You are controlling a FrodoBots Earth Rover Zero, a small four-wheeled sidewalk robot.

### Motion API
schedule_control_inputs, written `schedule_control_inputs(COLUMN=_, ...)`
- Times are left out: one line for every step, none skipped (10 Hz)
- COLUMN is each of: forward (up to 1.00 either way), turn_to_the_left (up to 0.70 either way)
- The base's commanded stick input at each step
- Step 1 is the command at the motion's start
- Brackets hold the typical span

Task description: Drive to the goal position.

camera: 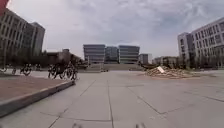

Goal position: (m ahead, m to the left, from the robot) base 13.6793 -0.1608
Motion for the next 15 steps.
schedule_control_inputs(forward=0.45, turn_to_the_left=0.00)
schedule_control_inputs(forward=0.45, turn_to_the_left=0.00)
schedule_control_inputs(forward=0.45, turn_to_the_left=0.00)
schedule_control_inputs(forward=0.45, turn_to_the_left=0.00)
schedule_control_inputs(forward=0.45, turn_to_the_left=0.00)
schedule_control_inputs(forward=0.45, turn_to_the_left=0.00)
schedule_control_inputs(forward=0.45, turn_to_the_left=0.00)
schedule_control_inputs(forward=0.45, turn_to_the_left=0.00)
schedule_control_inputs(forward=0.45, turn_to_the_left=0.00)
schedule_control_inputs(forward=0.45, turn_to_the_left=0.00)
schedule_control_inputs(forward=0.45, turn_to_the_left=0.00)
schedule_control_inputs(forward=0.45, turn_to_the_left=0.00)
schedule_control_inputs(forward=0.45, turn_to_the_left=0.00)
schedule_control_inputs(forward=0.45, turn_to_the_left=0.00)
schedule_control_inputs(forward=0.45, turn_to_the_left=0.00)
